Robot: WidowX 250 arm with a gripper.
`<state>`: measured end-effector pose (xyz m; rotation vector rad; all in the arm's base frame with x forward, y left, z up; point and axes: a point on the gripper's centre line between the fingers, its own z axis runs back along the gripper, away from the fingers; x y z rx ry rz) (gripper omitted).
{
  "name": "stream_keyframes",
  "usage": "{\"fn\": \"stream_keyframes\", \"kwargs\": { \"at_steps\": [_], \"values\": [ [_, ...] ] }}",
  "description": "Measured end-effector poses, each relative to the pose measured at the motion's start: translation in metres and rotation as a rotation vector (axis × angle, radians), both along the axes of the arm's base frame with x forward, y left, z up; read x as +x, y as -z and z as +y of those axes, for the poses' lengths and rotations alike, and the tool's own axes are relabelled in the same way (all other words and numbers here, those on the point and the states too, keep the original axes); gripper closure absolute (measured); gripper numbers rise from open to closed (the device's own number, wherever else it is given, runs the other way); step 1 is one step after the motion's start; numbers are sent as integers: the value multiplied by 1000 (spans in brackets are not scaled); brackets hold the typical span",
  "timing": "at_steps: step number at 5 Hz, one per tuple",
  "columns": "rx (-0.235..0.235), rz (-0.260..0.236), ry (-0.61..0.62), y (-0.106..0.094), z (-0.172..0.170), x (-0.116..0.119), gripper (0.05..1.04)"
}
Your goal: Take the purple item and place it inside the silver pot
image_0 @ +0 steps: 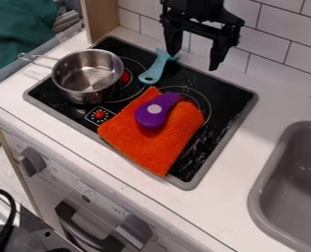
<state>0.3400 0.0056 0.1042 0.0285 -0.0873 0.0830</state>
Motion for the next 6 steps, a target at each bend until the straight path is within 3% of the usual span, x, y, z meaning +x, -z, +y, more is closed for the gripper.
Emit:
{"fn": "stream_keyframes", "kwargs": {
  "at_steps": [1,2,4,5,6],
  "values": [
    [0,38,-1,13,0,-4,82],
    [-6,80,-16,31,5,-30,82],
    [-26,44,-83,27,26,-71,82],
    [-28,45,-113,28,33,-84,82],
    [-33,43,-113,30,32,-82,82]
  ]
}}
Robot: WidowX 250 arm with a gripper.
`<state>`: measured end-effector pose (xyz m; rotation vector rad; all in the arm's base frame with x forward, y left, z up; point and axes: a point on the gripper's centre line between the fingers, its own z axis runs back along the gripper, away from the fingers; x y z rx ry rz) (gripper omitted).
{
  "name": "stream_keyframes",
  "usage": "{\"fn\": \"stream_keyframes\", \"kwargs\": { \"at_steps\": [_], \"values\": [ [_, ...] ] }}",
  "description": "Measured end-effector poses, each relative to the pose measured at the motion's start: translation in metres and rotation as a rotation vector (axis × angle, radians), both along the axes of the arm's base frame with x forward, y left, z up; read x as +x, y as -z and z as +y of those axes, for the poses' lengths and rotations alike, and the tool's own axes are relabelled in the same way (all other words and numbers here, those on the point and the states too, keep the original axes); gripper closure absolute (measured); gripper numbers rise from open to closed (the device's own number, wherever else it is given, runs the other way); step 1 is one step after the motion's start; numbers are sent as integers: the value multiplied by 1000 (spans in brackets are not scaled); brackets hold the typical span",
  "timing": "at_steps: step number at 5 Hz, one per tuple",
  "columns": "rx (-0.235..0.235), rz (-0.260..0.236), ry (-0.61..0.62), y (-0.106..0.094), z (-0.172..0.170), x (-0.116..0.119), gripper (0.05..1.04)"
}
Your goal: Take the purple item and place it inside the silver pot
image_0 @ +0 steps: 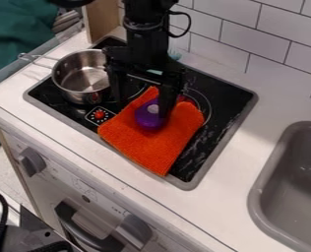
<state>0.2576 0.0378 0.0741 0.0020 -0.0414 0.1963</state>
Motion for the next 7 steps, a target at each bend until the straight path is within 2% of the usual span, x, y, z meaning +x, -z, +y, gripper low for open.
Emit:
{"fn": "stream_keyframes", "kwargs": {
  "at_steps": [4,5,6,7],
  "values": [
    [-4,21,0,12,-9,-2,82],
    [-3,26,9,15,-12,-1,118],
    [6,22,15,16,-12,-1,434],
    [9,21,26,16,-14,-1,688]
  ]
}}
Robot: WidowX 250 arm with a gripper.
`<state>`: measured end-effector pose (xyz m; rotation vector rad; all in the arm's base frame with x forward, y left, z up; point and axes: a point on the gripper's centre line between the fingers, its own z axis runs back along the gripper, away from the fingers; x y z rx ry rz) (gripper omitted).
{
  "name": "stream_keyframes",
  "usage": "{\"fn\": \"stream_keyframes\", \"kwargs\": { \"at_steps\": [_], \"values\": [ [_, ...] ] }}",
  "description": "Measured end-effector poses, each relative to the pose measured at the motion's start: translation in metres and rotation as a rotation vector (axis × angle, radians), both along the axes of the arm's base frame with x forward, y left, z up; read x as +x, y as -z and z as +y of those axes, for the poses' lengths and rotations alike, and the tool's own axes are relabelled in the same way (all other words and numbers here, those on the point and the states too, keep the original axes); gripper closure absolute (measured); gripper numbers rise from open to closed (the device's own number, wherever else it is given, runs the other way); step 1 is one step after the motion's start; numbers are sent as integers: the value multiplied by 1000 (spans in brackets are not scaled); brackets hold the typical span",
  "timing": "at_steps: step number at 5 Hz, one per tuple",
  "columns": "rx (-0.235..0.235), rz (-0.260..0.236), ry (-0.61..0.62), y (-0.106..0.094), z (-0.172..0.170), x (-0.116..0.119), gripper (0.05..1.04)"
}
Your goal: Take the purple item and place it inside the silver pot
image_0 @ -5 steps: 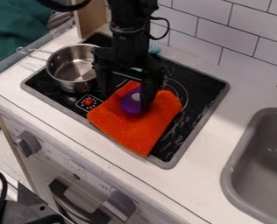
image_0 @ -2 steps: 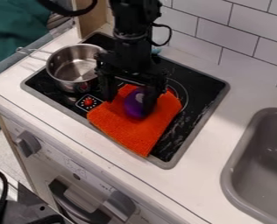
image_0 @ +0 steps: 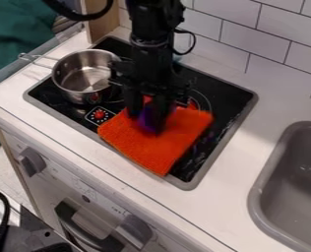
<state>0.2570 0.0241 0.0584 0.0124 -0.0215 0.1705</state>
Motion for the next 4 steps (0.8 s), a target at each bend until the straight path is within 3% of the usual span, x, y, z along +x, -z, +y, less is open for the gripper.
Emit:
{"fn": "stream_keyframes", "kwargs": {
  "at_steps": [2,4],
  "values": [
    [13,-30,14,-13,-1,1,832],
    [-10,-112,-10,-43,14,18,841]
  ]
}}
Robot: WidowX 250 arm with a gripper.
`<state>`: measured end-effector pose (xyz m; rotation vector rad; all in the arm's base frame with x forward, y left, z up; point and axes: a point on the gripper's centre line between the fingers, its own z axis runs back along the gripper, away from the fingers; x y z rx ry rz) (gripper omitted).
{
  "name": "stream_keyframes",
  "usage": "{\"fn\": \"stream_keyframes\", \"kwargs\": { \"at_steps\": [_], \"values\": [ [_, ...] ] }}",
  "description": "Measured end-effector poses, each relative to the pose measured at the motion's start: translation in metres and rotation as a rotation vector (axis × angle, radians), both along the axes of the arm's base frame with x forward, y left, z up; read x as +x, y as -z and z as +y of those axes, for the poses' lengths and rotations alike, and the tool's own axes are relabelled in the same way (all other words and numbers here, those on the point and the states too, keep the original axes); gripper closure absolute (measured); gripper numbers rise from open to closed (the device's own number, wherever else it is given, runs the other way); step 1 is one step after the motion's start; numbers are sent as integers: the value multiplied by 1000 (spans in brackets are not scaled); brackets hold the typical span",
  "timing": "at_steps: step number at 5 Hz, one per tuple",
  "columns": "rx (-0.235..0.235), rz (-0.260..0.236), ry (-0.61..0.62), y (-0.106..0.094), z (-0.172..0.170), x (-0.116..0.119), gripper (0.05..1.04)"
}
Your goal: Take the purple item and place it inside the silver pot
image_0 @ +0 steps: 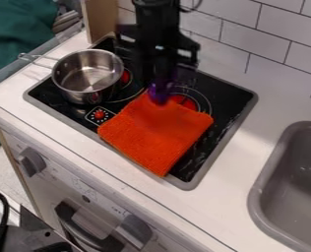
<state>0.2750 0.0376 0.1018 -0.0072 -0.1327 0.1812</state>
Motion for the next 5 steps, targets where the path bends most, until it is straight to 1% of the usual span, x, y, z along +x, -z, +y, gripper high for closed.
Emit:
{"fn": "stream_keyframes", "kwargs": {
  "at_steps": [1,2,3,4,5],
  "values": [
    [-13,-17,-46,-7,18,2,841],
    [-13,-26,-99,-12,48,6,841],
    [8,1,-163,-6,89,4,841],
    [7,43,-174,6,108,5,841],
    [3,61,-179,12,114,3,802]
  ]
}}
